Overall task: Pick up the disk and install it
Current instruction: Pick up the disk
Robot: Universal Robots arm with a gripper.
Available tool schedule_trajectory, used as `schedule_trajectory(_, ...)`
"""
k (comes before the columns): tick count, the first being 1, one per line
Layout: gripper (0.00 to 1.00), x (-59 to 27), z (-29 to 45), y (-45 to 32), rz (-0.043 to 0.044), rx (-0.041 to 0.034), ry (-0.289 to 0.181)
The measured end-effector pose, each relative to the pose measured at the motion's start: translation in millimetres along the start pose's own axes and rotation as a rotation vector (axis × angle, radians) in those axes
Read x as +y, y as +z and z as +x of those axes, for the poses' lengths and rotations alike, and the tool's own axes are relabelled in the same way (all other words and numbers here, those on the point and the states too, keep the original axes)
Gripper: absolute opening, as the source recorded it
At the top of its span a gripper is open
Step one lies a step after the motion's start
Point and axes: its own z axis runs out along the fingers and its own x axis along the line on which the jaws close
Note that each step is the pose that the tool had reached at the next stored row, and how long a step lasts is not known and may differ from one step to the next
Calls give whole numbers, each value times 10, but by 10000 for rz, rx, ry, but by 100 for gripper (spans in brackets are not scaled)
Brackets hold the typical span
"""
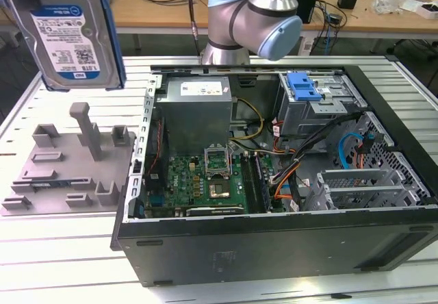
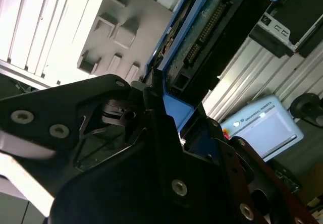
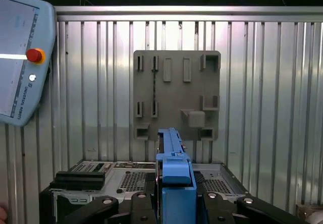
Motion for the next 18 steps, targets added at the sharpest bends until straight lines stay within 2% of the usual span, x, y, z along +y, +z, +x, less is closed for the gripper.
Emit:
schedule_trajectory(3, 37, -113, 78, 7, -1, 0, 1)
schedule_trajectory(7, 37, -397, 277, 26, 0, -1, -1)
schedule_trajectory(11, 37, -547, 380, 35, 0, -1, -2)
schedule_trajectory(13, 37, -683, 474, 44, 0, -2, -1)
schedule_trajectory(16, 37, -844, 579, 55, 0, -2, 1)
schedule_trajectory(18, 37, -918, 627, 59, 0, -2, -2)
